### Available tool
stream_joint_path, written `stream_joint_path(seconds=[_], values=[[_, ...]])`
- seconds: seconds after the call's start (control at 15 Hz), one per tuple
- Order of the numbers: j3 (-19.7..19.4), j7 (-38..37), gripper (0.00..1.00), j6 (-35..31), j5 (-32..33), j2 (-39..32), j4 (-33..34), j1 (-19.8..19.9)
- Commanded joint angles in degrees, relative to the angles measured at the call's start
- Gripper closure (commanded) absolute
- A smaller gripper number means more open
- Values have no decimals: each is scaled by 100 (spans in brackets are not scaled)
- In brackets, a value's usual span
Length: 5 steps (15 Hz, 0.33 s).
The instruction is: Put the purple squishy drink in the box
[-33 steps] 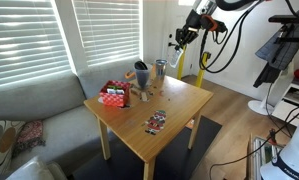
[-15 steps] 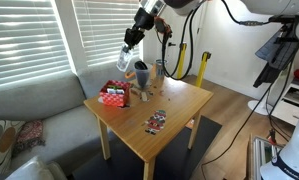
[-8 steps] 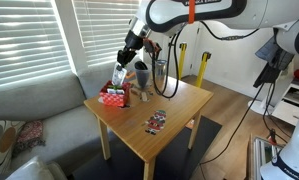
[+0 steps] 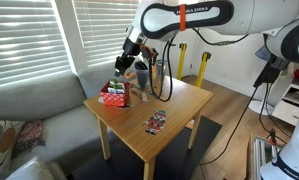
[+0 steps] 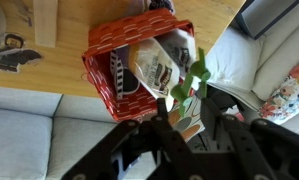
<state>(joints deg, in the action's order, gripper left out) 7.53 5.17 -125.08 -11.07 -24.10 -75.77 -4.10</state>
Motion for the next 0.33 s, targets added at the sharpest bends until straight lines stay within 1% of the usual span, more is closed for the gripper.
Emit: stream_joint_path(seconds=[0.0,0.07,0.13,0.27], values=[[139,401,28,574,-38,112,640,2],[34,166,20,213,-3,25,264,-2],[48,188,39,259,-3,60,350,-3],[46,183,24,258,-3,66,318,3]])
